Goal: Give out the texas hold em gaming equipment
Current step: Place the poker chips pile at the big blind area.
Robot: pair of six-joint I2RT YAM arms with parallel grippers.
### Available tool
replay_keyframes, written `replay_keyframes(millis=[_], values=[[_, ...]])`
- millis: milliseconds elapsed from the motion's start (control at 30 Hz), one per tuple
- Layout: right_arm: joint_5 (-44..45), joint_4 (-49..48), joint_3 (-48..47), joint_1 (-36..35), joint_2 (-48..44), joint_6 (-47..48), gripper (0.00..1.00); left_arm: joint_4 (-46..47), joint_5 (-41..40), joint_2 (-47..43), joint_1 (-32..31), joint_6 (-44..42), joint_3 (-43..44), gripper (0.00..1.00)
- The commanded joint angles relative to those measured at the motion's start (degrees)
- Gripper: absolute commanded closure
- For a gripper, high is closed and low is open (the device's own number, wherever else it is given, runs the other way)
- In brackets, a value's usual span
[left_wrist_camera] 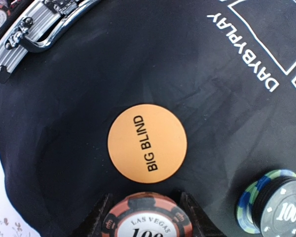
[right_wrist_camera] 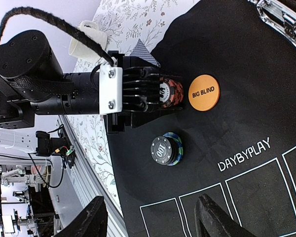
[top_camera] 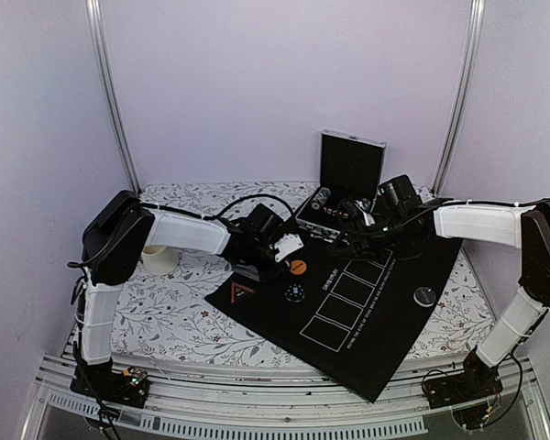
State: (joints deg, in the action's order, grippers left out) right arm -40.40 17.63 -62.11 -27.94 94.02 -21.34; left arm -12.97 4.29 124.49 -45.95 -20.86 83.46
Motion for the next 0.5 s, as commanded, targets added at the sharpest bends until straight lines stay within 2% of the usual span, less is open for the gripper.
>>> replay_keyframes(millis=[0,333,467], values=[[1.8,2.3,-0.7,0.4,-2.5,1.9,0.37,-4.2,2.8,1.5,0.5,-1.2,-0.6,0.58],[2.2,4.2,-2.2,1.3,-2.9,3.3,0.37,-4.1,2.0,1.2,0.6,-1.3,-1.0,0.48],[2.2,4.5,-2.3,1.3,-3.3,3.5,0.37,-3.9,0.9,1.3,0.5,-0.7,-0.4,0.47]])
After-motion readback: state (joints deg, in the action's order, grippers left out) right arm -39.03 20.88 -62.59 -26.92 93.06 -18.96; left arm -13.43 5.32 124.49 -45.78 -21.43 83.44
